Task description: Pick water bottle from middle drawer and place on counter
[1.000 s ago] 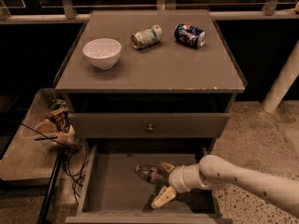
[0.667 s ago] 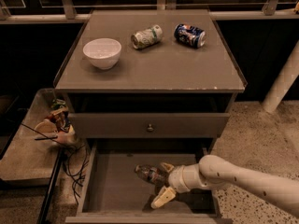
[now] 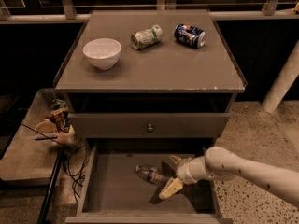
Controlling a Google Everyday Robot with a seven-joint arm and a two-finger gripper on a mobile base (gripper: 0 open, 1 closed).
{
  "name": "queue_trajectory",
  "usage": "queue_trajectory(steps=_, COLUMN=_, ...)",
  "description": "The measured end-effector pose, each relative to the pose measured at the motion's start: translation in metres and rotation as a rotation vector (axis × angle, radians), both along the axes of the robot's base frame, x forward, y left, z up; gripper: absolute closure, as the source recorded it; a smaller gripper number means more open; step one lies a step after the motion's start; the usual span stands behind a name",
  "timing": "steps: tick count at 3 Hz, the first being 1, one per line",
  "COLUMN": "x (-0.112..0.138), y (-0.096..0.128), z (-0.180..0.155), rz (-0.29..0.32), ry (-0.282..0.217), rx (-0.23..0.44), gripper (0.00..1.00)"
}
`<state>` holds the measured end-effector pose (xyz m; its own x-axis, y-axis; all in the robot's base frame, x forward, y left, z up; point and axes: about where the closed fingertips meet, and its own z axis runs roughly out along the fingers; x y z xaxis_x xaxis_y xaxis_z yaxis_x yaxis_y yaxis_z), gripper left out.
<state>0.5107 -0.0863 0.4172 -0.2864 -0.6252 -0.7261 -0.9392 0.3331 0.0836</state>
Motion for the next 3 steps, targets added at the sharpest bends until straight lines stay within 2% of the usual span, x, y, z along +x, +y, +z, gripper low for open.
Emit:
queue_trajectory(steps=1, x=0.001, y=-0.018, z=-0.004, rz=-0.036, ry=0.004, rx=-0.019, gripper=0.0)
queue_trajectory(steps=2, x=-0.029, y=-0.012, z=-0.025, rz=-0.056, ry=0.042, rx=-0.011, gripper=0.0)
queue_trajectory(steps=3, x=-0.028, y=-0.004, z=-0.032, rz=-0.058, ry=0.038, rx=-0.005, gripper=0.0)
